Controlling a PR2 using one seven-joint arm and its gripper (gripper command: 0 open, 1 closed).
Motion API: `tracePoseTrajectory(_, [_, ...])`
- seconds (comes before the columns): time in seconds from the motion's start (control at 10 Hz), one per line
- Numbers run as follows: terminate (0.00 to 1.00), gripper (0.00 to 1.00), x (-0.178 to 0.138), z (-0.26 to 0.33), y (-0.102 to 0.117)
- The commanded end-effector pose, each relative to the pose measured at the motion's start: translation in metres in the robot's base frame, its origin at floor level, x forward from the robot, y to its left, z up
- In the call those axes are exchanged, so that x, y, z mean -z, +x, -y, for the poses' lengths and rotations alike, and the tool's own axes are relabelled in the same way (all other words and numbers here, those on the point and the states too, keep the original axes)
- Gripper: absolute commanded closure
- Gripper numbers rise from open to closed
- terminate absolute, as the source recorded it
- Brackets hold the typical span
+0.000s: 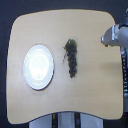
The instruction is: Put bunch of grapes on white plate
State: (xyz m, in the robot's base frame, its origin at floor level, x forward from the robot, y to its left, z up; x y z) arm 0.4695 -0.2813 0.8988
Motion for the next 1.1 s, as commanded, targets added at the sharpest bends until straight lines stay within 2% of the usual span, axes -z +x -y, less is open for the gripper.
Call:
tracePoseTrajectory(0.0, [0.00, 0.00, 0.000, 0.000, 0.000])
tracePoseTrajectory(0.3, [0.00, 0.00, 0.006, -0.013, 0.006])
tracePoseTrajectory(1.0, [0.00, 0.00, 0.026, -0.086, 0.028])
